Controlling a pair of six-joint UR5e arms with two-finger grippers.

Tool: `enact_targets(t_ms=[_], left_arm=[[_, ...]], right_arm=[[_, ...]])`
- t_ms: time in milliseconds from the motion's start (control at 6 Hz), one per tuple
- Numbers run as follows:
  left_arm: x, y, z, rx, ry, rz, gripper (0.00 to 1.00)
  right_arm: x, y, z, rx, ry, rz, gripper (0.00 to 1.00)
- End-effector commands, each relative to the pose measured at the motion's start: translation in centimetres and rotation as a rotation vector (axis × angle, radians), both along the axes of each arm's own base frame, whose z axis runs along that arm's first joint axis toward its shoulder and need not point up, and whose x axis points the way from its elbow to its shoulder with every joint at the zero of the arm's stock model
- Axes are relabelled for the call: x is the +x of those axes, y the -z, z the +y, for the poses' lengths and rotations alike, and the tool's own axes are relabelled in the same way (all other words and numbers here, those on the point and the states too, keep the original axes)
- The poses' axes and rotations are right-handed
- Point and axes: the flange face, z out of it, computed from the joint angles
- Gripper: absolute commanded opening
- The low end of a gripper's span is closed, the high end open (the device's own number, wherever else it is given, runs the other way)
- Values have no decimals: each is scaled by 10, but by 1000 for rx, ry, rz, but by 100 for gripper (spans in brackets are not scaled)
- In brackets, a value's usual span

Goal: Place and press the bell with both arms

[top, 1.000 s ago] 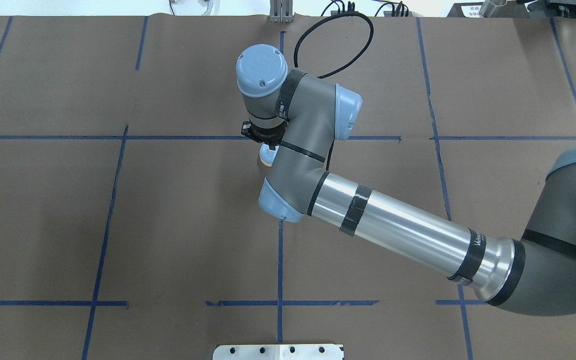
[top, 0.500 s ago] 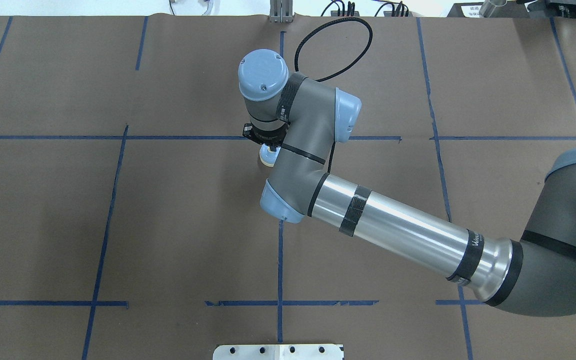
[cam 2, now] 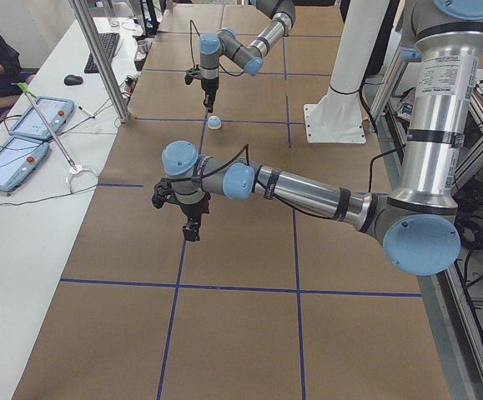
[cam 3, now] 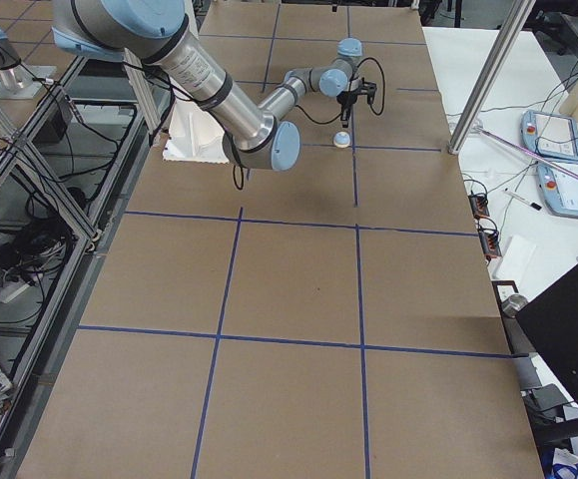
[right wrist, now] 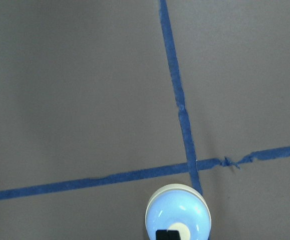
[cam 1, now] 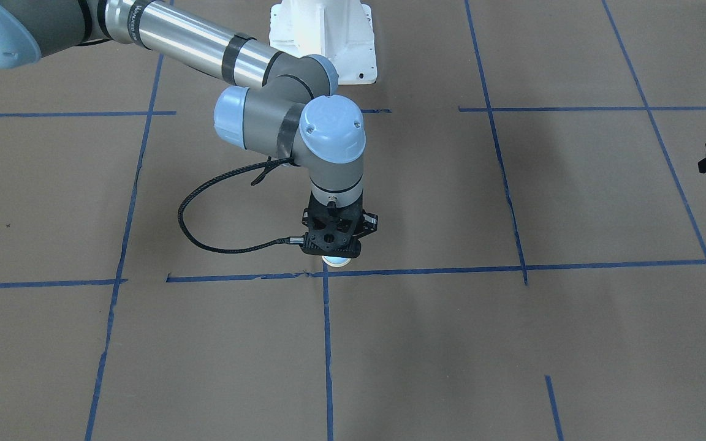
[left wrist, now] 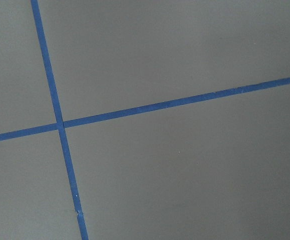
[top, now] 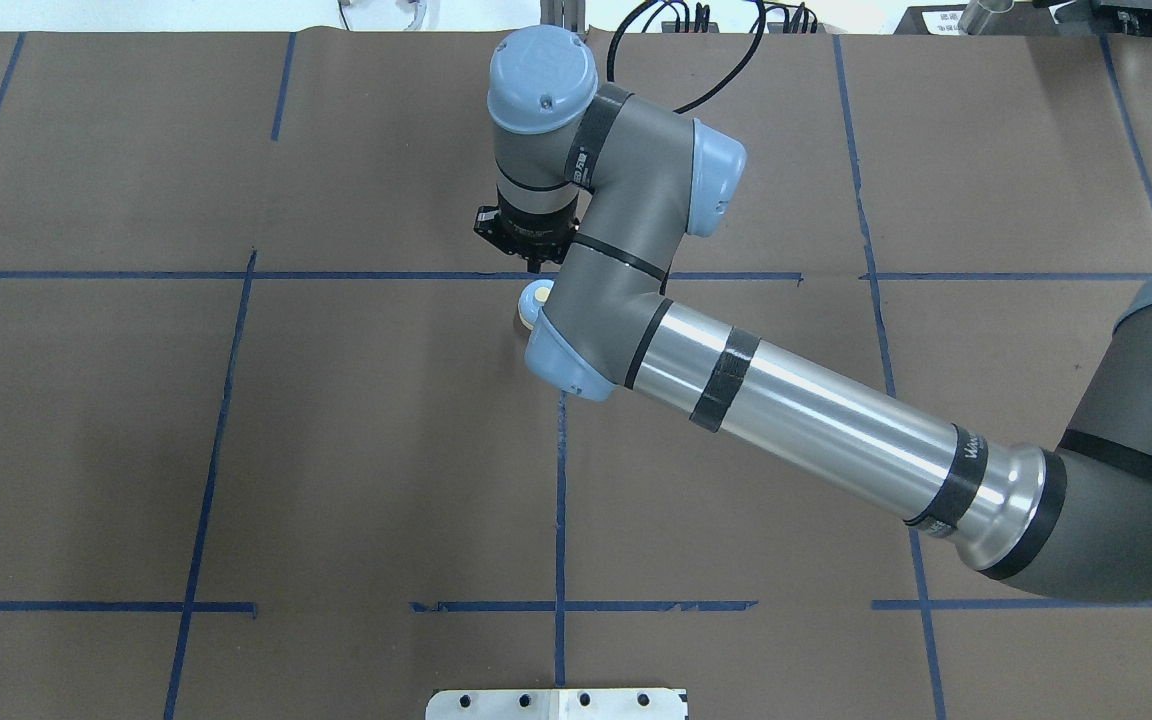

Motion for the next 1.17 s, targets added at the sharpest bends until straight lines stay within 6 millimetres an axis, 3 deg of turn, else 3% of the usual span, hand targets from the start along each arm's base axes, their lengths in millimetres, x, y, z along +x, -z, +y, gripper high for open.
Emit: enact_targets(t_ms=[0, 167, 333, 500, 667, 1000], left_arm=[[-4, -20, 12, -20, -6, -20, 100], [-8, -32, 21, -1, -45, -23, 100], [-43, -47, 32, -3, -13, -24, 100], [-72, -69, 56, -2, -9, -19, 100], [-87, -81, 71, -21, 24, -21, 100], [-89, -109, 89, -74, 23, -30, 100]], right_arm=[[53, -9, -34, -32, 10, 4, 100], [110, -28, -45, -36, 59, -5, 100], [172, -65, -43, 10, 107, 11, 100], [225, -110, -46, 61, 165, 66, 100], [294, -162, -54, 139, 211, 105, 100], [403, -263, -44, 213, 312, 136, 100]])
